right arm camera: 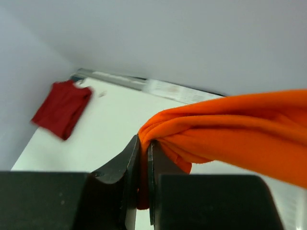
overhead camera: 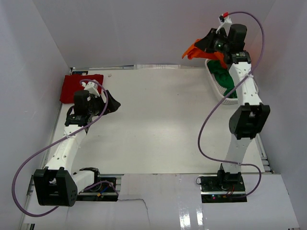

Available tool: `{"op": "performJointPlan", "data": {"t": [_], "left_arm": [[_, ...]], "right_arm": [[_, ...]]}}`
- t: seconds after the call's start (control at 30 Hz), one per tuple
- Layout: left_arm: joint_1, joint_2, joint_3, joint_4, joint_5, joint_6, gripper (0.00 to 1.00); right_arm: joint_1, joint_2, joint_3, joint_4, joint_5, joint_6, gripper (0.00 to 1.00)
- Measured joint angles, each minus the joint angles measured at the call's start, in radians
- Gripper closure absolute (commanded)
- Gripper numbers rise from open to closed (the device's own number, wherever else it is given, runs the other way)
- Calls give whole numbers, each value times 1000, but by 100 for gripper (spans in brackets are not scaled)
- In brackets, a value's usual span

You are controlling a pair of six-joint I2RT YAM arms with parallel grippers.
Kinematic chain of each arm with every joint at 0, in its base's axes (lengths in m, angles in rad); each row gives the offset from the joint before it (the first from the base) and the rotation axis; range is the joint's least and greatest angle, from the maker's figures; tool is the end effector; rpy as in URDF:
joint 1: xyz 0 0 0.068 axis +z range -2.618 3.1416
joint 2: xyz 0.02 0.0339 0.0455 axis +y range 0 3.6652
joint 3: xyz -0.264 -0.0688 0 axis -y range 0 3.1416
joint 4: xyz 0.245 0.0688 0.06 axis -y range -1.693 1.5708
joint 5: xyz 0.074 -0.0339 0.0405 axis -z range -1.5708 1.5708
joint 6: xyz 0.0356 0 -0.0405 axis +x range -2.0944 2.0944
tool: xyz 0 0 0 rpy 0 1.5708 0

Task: Fold and stack the t-shirts
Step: Move the tshirt to the center of the board

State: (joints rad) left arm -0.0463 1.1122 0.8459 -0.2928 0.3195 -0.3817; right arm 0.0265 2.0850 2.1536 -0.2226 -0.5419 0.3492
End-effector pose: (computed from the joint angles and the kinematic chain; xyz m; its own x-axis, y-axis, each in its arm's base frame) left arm 0.2459 -0.0226 0.2865 -0.6072 -0.3259 -0.7247 0.0902 0.8778 -0.4704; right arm 0.4928 0.0314 0.4040 -0.3262 0.2846 -0.9015 -0.4476 0.7934 0.4124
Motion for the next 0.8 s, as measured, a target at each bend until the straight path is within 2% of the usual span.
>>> {"op": "performJointPlan", "data": {"t": [0.23,0.33,0.57,0.8], "left_arm": [[-3,-33,0,-2,-13,0,2],[-3,-54,0,-4,-35,-1,2],[-3,-80,0,-20,-93,-11,2],[-3,-80,0,-29,-104,-12,2]], "right_arm": [[193,-551,-369,-66,-148,-119,92],[215,-672,-509,-95,-210,-121,92],[242,-655,-600,-298,-116,-134,92],[264,-565,-609,-363,-28,-108,92]]}}
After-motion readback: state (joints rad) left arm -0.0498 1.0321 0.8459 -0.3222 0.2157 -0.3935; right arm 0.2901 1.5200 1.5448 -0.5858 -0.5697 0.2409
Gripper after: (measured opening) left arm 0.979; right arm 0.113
